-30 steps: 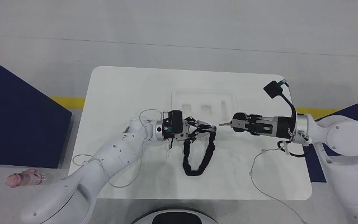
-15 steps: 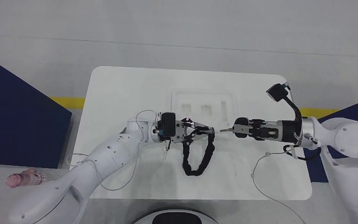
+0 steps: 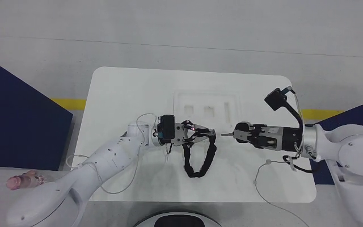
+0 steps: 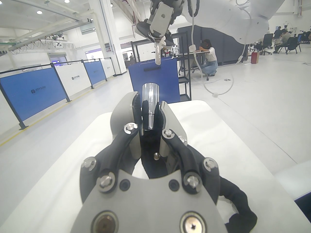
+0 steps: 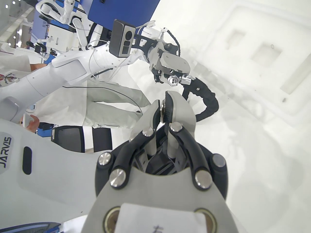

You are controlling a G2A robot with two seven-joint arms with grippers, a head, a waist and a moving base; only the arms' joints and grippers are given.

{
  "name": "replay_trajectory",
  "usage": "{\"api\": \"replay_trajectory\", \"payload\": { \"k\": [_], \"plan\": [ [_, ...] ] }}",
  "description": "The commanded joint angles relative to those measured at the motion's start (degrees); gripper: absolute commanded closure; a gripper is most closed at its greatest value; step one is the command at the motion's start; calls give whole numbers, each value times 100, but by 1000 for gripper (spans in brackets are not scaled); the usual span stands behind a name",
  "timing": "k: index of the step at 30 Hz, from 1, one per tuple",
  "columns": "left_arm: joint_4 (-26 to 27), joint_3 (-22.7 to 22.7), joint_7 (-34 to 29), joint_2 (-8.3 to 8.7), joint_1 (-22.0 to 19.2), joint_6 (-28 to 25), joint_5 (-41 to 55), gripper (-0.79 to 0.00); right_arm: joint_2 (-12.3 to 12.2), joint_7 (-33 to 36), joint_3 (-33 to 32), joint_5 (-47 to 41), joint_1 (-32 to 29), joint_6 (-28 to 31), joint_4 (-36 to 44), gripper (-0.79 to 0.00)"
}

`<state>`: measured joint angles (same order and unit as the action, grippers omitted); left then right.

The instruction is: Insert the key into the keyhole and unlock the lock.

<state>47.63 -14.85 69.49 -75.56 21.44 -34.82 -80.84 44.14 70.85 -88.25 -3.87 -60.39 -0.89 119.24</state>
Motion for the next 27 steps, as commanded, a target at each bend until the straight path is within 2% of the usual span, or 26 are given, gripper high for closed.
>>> {"api": "replay_trajectory", "payload": {
  "k": [1,7,16,27],
  "plan": [
    [0,0,0,0,0,0,0,0,1,-22,82,-12,31,-71,23,0],
    [0,0,0,0,0,0,0,0,17,-128,370,-64,210,-284,-218,0],
    [0,0,0,0,0,0,0,0,40,-163,686,-180,566,-257,-476,0],
    [0,0,0,0,0,0,0,0,46,-324,866,-124,659,-339,-612,0]
  ]
}}
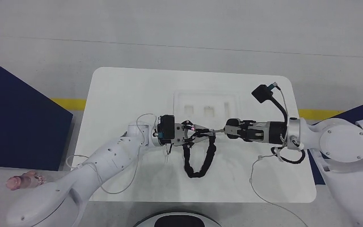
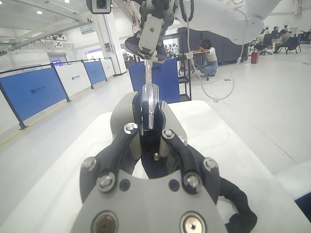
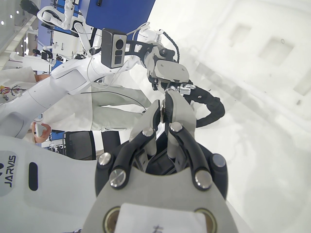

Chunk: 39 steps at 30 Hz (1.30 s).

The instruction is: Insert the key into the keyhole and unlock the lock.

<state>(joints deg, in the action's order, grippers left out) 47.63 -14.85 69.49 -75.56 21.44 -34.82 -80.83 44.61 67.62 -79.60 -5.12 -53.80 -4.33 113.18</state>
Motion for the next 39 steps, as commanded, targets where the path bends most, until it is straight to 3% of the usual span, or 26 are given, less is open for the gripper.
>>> {"api": "replay_trajectory", "payload": {
  "k": [1,39],
  "plan": [
    [0,0,0,0,0,0,0,0,-4,-4,-2,1,-1,2,-13,0],
    [0,0,0,0,0,0,0,0,-1,-200,258,-411,-93,27,-295,0]
  ]
}}
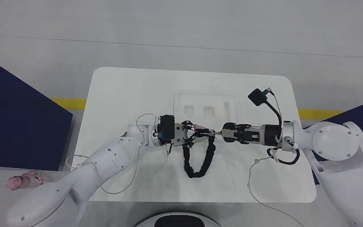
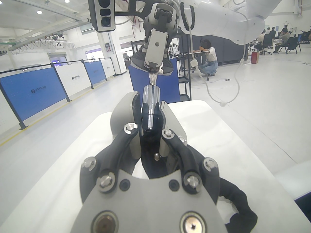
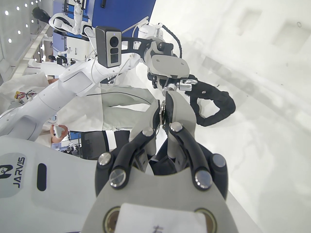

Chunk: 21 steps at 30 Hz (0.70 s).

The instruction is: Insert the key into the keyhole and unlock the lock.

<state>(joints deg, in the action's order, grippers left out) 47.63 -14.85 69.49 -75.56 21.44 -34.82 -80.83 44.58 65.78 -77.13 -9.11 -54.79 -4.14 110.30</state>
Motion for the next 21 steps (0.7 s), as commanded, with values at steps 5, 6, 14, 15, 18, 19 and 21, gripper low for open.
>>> {"api": "replay_trajectory", "payload": {
  "k": [5,6,14,15,18,19,21],
  "plan": [
    [0,0,0,0,0,0,0,0,24,-107,127,-8,80,28,-36,0],
    [0,0,0,0,0,0,0,0,29,-123,154,2,100,29,-45,0],
    [0,0,0,0,0,0,0,0,44,-97,324,231,240,26,-39,0],
    [0,0,0,0,0,0,0,0,45,-116,331,264,248,29,-33,0],
    [0,0,0,0,0,0,0,0,47,-180,341,318,247,23,5,0],
    [0,0,0,0,0,0,0,0,48,-193,343,325,242,9,19,0],
    [0,0,0,0,0,0,0,0,50,-220,355,345,234,-5,45,0]
  ]
}}
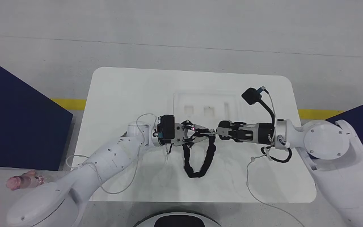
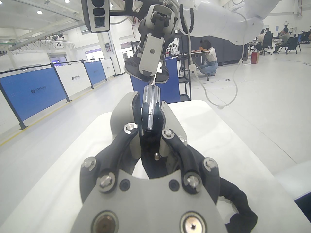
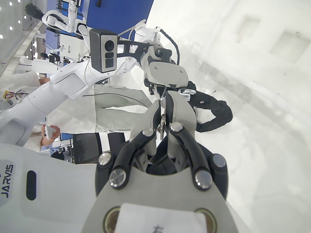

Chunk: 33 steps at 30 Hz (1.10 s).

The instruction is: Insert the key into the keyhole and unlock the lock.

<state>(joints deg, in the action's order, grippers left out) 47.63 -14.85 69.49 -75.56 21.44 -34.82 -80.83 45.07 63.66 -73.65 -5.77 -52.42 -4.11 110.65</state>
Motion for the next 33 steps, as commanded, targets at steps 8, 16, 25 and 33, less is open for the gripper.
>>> {"api": "replay_trajectory", "payload": {
  "k": [8,16,25,33],
  "plan": [
    [0,0,0,0,0,0,0,0,6,-63,-3,-29,-12,-82,16,-585],
    [0,0,0,0,0,0,0,0,-86,266,-576,-215,-249,9,25,-443],
    [0,0,0,0,0,0,0,0,-151,386,-915,-268,-623,40,217,-299],
    [0,0,0,0,0,0,0,0,-149,257,-860,-289,-632,42,274,0]
  ]
}}
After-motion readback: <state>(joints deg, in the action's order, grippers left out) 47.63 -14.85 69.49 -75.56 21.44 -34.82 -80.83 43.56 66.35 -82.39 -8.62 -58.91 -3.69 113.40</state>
